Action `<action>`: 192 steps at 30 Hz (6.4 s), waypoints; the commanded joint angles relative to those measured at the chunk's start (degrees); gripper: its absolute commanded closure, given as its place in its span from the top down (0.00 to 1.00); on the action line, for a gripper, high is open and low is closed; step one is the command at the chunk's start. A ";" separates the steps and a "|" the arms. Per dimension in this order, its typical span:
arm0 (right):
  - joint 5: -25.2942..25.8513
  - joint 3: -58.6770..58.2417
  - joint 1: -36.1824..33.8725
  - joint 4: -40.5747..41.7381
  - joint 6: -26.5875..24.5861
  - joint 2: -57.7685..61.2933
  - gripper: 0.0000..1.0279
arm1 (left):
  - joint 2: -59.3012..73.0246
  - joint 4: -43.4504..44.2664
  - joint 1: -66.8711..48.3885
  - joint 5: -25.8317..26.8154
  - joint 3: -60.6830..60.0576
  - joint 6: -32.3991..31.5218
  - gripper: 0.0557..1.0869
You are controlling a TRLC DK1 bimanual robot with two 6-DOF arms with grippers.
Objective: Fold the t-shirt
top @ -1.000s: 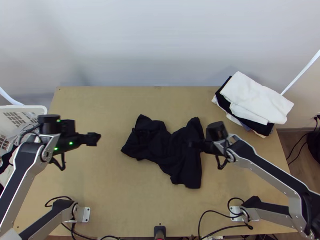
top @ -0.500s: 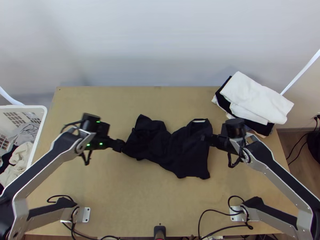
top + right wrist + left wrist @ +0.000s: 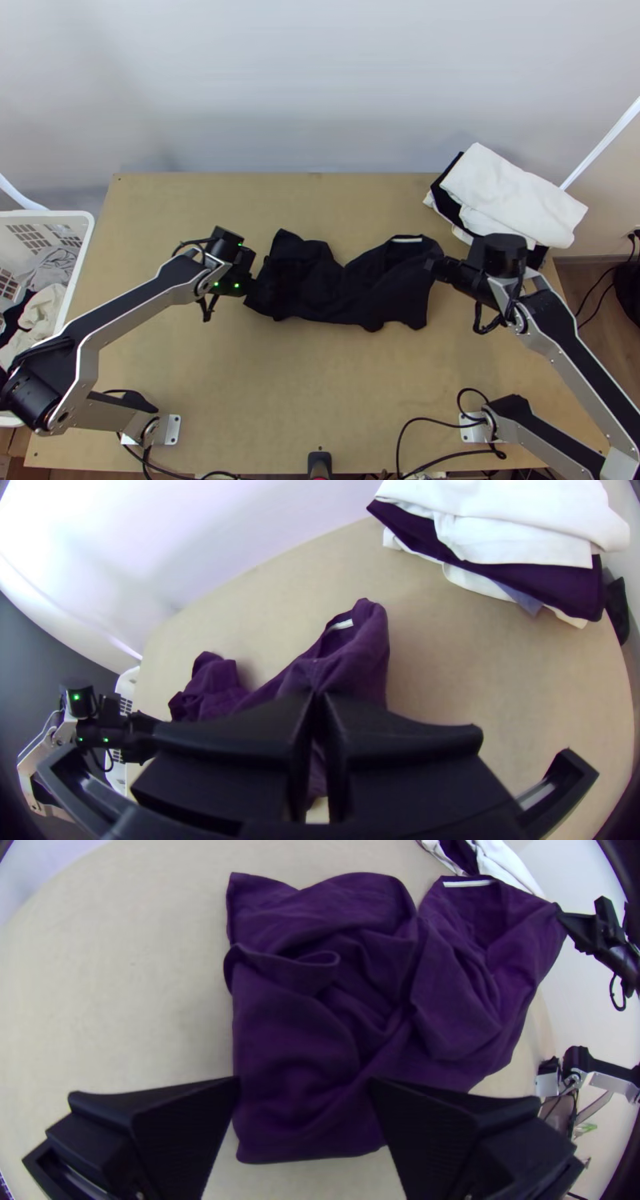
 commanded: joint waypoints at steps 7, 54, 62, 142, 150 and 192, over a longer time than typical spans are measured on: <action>-0.03 2.97 -2.60 0.35 0.01 -2.97 0.03 | 1.05 8.35 -0.01 -0.18 -1.44 -4.23 0.04; 5.86 17.12 -1.02 3.61 -7.11 -23.71 0.03 | -45.62 -9.06 17.04 -3.96 11.83 -12.84 0.04; 5.95 1.12 -0.67 4.92 -6.41 -25.82 0.03 | -44.91 -1.67 16.34 -2.29 -10.23 -12.23 0.04; 5.86 -8.90 -2.78 26.54 -0.78 -1.21 0.03 | 10.28 -11.08 7.11 -11.87 10.25 -13.28 0.46; 5.86 -8.99 -2.51 26.81 -0.69 -0.95 0.03 | 11.34 -11.08 7.11 -11.87 11.39 -13.90 0.46; 5.25 6.48 -3.48 4.92 -0.61 4.06 0.03 | -10.72 -10.55 19.86 -11.35 21.15 -17.68 0.04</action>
